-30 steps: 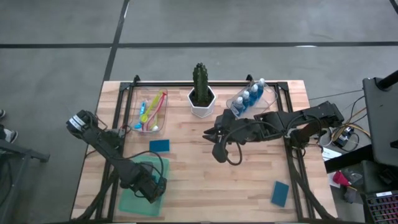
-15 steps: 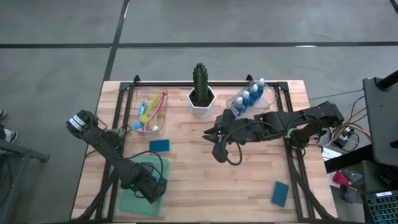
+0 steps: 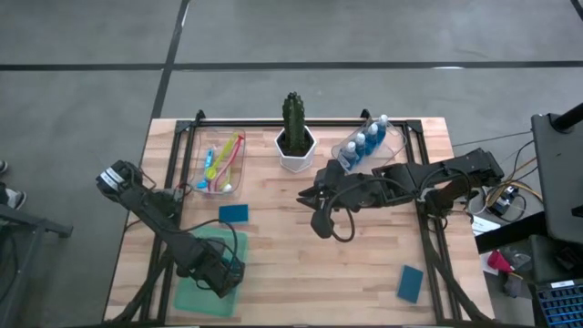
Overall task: Pick & Place Kitchen Sink Supplies
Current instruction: Put the sponge into the green bin
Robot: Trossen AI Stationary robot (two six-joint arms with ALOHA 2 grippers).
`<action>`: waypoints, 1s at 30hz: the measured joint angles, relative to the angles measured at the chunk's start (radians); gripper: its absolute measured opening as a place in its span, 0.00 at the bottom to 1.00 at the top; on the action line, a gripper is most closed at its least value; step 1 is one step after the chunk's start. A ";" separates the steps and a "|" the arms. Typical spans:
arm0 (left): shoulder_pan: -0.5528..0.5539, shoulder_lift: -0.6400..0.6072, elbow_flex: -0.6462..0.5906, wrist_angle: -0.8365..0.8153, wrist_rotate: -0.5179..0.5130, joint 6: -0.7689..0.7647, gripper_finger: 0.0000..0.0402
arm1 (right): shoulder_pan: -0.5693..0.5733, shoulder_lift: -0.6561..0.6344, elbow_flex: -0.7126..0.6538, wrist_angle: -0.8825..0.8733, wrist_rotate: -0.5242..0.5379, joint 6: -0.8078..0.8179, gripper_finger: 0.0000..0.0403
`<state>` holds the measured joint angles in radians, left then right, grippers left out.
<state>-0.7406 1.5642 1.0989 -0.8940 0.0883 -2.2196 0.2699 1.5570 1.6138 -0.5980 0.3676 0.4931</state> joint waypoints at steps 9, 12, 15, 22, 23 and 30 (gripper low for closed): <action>0.000 -0.029 0.003 -0.005 0.001 0.006 0.21 | 0.000 0.000 0.000 -0.005 0.000 -0.021 0.21; 0.000 -0.055 0.003 -0.012 0.001 0.008 0.22 | 0.000 0.000 0.000 -0.024 0.000 -0.030 0.21; -0.001 -0.087 0.003 -0.013 -0.005 0.012 0.23 | 0.000 0.000 0.000 -0.053 -0.006 -0.012 0.20; -0.002 -0.174 0.031 0.002 -0.235 0.076 0.23 | 0.000 -0.011 0.000 -0.248 -0.046 0.131 0.16; -0.002 -0.187 0.036 0.013 -0.290 0.101 0.23 | 0.000 -0.011 0.000 -0.289 -0.066 0.171 0.16; -0.001 -0.269 0.048 0.252 -0.772 0.379 0.23 | 0.016 -0.002 -0.014 -0.526 -0.204 0.430 0.21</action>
<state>-0.7414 1.2951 1.1469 -0.6424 -0.6836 -1.8406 0.2855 1.5551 1.6000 -1.1237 0.1638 0.9231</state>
